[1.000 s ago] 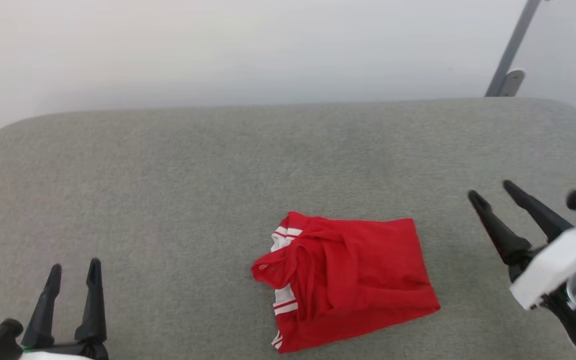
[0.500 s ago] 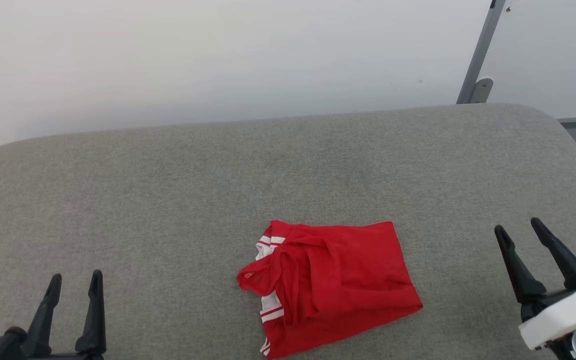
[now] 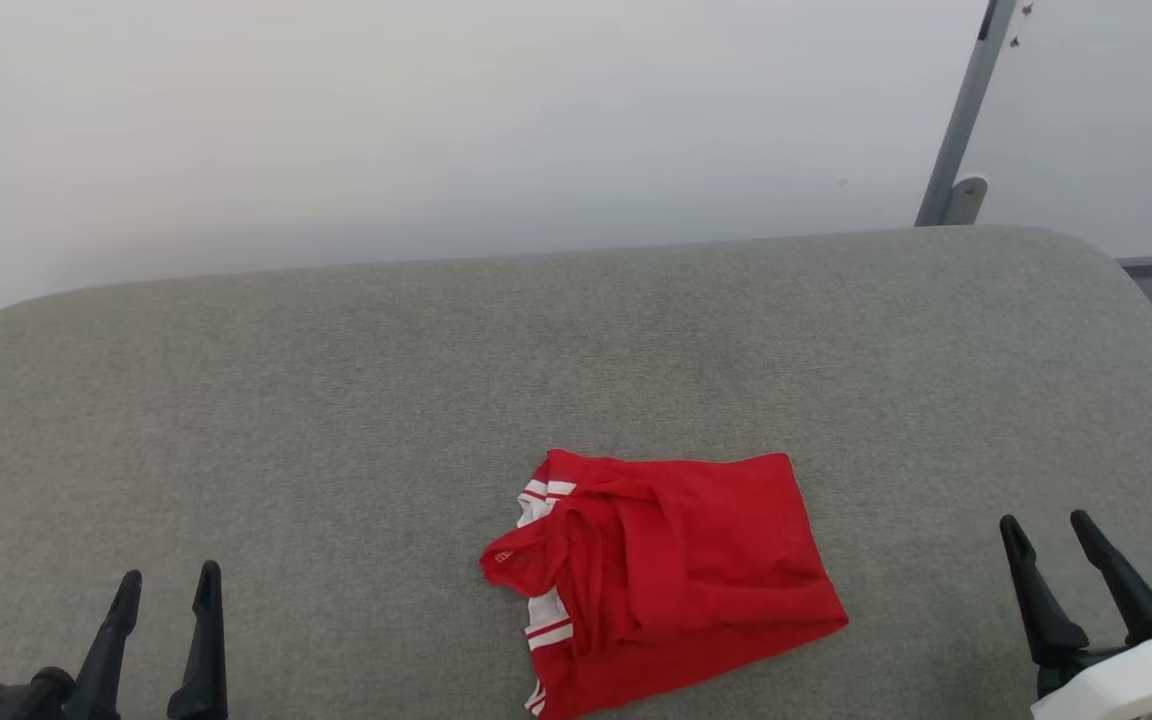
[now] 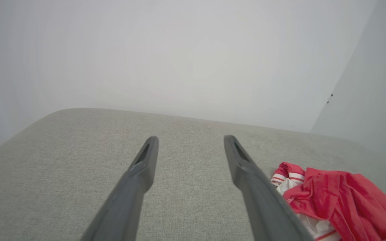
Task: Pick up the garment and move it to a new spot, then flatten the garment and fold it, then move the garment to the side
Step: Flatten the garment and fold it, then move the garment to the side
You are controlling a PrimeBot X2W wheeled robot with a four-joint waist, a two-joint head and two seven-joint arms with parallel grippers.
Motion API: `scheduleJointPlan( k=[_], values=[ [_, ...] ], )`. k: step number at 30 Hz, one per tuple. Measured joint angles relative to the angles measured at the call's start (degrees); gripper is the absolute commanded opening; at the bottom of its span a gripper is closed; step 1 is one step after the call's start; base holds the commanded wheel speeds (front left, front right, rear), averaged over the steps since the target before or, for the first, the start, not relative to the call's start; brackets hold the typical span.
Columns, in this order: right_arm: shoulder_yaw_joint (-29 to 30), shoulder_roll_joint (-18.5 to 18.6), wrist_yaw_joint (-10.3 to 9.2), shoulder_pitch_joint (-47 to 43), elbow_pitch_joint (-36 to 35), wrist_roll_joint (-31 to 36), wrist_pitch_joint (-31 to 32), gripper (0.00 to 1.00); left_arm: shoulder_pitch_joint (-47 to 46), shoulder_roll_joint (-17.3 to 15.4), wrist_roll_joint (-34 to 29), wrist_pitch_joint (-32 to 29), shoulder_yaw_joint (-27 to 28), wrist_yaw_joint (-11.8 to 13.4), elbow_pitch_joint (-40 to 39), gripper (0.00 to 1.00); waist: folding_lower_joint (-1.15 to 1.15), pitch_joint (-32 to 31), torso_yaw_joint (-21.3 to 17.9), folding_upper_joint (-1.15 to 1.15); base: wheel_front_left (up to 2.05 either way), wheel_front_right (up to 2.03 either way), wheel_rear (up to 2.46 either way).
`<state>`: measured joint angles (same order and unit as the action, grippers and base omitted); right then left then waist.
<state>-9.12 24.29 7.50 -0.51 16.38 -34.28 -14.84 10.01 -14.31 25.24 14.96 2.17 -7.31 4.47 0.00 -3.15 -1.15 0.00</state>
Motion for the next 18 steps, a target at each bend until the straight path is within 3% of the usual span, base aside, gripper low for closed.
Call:
scheduleJointPlan(
  k=[18],
  values=[
    [3.88,-3.93,0.00,-2.60,-2.53,3.05,-0.08,1.00,-0.71,1.07,-0.35,0.01,-1.32,0.00,1.32,1.00,0.00,-0.08,1.88,0.00,0.00,0.00,0.00]
  ],
)
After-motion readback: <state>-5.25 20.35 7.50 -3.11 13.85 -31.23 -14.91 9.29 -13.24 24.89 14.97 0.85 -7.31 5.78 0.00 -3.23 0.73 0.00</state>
